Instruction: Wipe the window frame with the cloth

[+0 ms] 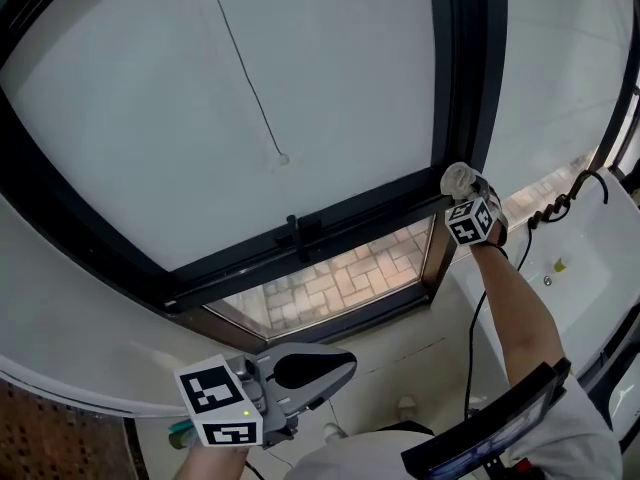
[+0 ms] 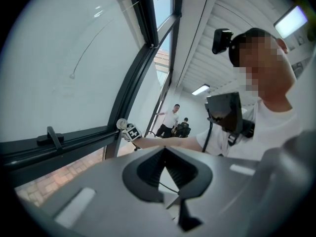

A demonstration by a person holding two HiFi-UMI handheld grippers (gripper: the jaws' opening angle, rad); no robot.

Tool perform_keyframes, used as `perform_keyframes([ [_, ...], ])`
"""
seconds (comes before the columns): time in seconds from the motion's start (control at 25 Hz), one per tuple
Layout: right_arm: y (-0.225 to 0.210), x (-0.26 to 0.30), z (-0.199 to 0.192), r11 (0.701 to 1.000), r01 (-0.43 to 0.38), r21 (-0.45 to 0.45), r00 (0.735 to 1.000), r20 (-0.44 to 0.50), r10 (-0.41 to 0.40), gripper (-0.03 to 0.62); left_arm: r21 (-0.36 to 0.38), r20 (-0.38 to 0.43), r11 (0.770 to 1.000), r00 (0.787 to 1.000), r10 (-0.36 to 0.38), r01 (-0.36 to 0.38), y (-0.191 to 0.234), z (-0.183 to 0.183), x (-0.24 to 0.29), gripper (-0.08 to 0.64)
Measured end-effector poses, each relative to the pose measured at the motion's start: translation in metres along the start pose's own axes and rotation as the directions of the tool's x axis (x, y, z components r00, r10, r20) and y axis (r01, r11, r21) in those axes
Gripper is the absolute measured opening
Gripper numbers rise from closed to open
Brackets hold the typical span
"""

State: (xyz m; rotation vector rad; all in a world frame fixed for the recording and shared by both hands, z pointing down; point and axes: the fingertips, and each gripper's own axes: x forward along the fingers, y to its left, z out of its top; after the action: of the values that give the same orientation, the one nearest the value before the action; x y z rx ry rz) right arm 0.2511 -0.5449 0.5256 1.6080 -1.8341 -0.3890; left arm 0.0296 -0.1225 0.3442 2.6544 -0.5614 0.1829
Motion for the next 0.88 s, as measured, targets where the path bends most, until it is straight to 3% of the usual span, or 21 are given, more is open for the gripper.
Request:
perform_keyframes([
  [0.08, 0.003, 0.002, -0.002, 0.994, 0.005, 0.111, 1.0, -0.021, -0.002, 0.078, 0.003, 0.006, 1.0, 1.0, 0.001, -0.001, 0.003, 0.001, -0.004, 0.021],
  [0.36, 0.03, 0.006, -0.018, 0.976, -0.022, 0.218, 0.997, -0.073, 0.039, 0.078, -0.005, 0.011, 1.0, 1.0, -0.005, 0.005, 0.008, 0.0, -0.016, 0.021],
  [0.6, 0.043, 0.005, -0.021, 0.922, -0.016, 0.388, 0.994, -0.097, 0.058, 0.078, -0.002, 0.022, 1.0, 1.0, 0.0, 0.0, 0.014, 0.0, -0.026, 0.021],
  [0.88, 0.091, -0.017, 0.005, 0.871, -0.053, 0.488, 0.992, -0.075, 0.102, 0.078, 0.049, 0.015, 0.998, 0.999, -0.033, 0.033, 0.005, 0.007, -0.047, 0.021],
])
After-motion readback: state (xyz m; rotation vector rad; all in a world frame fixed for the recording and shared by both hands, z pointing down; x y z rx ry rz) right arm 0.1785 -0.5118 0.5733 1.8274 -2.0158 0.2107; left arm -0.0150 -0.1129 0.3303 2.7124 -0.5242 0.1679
